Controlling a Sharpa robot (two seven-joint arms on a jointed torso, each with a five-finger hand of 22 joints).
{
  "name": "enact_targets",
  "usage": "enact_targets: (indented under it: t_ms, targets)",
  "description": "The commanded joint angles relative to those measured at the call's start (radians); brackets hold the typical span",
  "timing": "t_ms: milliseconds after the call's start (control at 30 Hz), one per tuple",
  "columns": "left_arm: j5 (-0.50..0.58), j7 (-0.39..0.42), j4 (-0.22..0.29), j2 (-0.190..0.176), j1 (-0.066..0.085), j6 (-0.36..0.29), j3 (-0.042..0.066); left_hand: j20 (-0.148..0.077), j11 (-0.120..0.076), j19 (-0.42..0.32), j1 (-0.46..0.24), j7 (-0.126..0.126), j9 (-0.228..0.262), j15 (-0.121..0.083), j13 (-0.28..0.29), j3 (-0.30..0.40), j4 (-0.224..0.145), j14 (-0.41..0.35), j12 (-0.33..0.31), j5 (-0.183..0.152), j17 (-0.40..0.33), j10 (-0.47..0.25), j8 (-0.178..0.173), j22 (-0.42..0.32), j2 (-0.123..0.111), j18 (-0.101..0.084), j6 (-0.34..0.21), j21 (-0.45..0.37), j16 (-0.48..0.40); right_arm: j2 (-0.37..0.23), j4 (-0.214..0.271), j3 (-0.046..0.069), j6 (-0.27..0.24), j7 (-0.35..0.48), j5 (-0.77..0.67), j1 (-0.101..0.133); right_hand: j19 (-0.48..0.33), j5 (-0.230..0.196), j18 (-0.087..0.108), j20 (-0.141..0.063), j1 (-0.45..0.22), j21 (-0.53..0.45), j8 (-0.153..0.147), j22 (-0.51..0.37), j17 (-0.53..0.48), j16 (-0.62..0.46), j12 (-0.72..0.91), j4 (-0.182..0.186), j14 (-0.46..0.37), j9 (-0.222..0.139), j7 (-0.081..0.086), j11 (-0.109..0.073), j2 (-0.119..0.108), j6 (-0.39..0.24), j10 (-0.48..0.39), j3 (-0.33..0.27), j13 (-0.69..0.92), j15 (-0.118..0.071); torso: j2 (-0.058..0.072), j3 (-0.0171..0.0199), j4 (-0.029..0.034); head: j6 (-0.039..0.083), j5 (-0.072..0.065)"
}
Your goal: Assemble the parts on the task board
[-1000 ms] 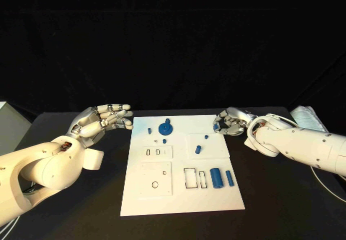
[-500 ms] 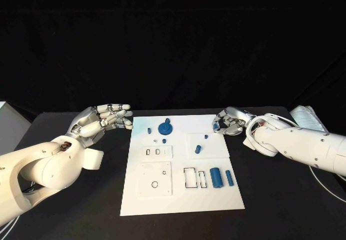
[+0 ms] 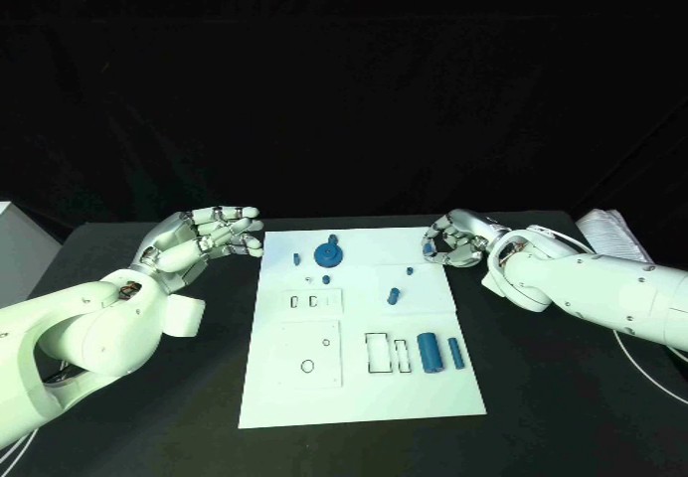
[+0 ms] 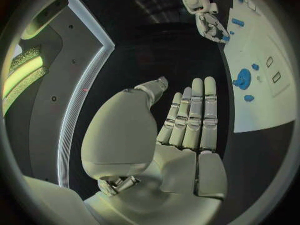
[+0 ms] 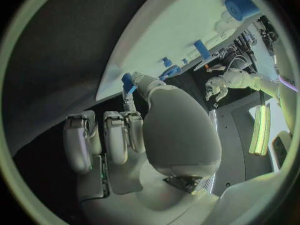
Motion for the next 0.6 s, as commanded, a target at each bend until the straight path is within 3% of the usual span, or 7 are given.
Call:
enact_targets:
  t_ms: [33, 233, 367, 600]
  targets:
    - [-0.005, 0.004, 0.002, 0.000, 0.001, 0.017, 0.001, 0.001, 0.003, -0.006, -0.005, 0.038, 0.001, -0.001, 0.001, -0.002, -0.006, -0.006, -0.004, -0.003, 0.001, -0.008, -0.006, 0.001, 0.004, 0.008, -0.007, 0.006, 0.006, -0.005, 0.024, 0.001, -0.079, -0.006, -0.007, 0.001, 0.099, 0.005, -0.011, -0.006, -0.001, 0.004, 0.028, 0.254, 0.263, 0.006, 0.003, -0.002, 0.104, 0.023, -0.017, -0.007, 0.014, 0.019, 0.051, 0.005, 0.210, -0.005, 0.000, -0.0003, 0.0004, 0.000, -0.001]
    - [-0.005, 0.004, 0.000, 0.000, 0.001, 0.016, 0.001, 0.001, 0.003, -0.006, -0.005, 0.038, 0.001, -0.001, 0.001, -0.002, -0.006, -0.006, -0.004, -0.003, 0.001, -0.008, -0.006, 0.001, 0.004, 0.008, -0.007, 0.006, 0.006, -0.020, 0.098, 0.004, -0.113, -0.055, -0.011, 0.024, 0.098, 0.006, -0.011, -0.008, -0.002, 0.003, 0.029, 0.253, 0.263, 0.006, -0.001, -0.005, 0.104, 0.024, -0.014, -0.006, 0.014, 0.009, 0.047, 0.010, 0.206, -0.005, -0.002, -0.0015, -0.0022, 0.000, 0.003]
    - [-0.005, 0.003, -0.004, 0.001, 0.001, 0.014, 0.001, 0.001, 0.003, -0.006, -0.005, 0.038, 0.001, -0.001, 0.001, -0.002, -0.006, -0.006, -0.004, -0.003, 0.001, -0.008, -0.006, 0.001, 0.004, 0.008, -0.007, 0.006, 0.006, -0.028, 0.180, 0.004, -0.137, -0.123, -0.031, 0.050, 0.100, 0.006, -0.012, -0.008, 0.001, 0.006, 0.032, 0.255, 0.263, 0.006, -0.005, -0.013, 0.104, 0.026, -0.011, -0.004, 0.018, 0.003, 0.044, 0.018, 0.203, -0.003, -0.005, -0.0016, -0.0047, -0.002, 0.006]
    - [-0.011, -0.002, -0.017, 0.012, 0.001, 0.009, 0.000, 0.002, 0.003, -0.009, -0.007, 0.038, 0.001, -0.001, 0.001, -0.002, -0.007, -0.007, -0.004, -0.003, 0.003, -0.008, -0.007, 0.003, 0.005, 0.008, -0.007, 0.009, 0.007, 0.007, 0.299, 0.005, -0.163, -0.239, -0.077, 0.067, 0.102, 0.005, -0.012, -0.007, 0.003, 0.009, 0.034, 0.258, 0.263, 0.006, -0.008, -0.018, 0.104, 0.027, -0.009, -0.002, 0.020, -0.002, 0.042, 0.023, 0.201, -0.002, -0.012, -0.0020, -0.0079, -0.006, 0.016]
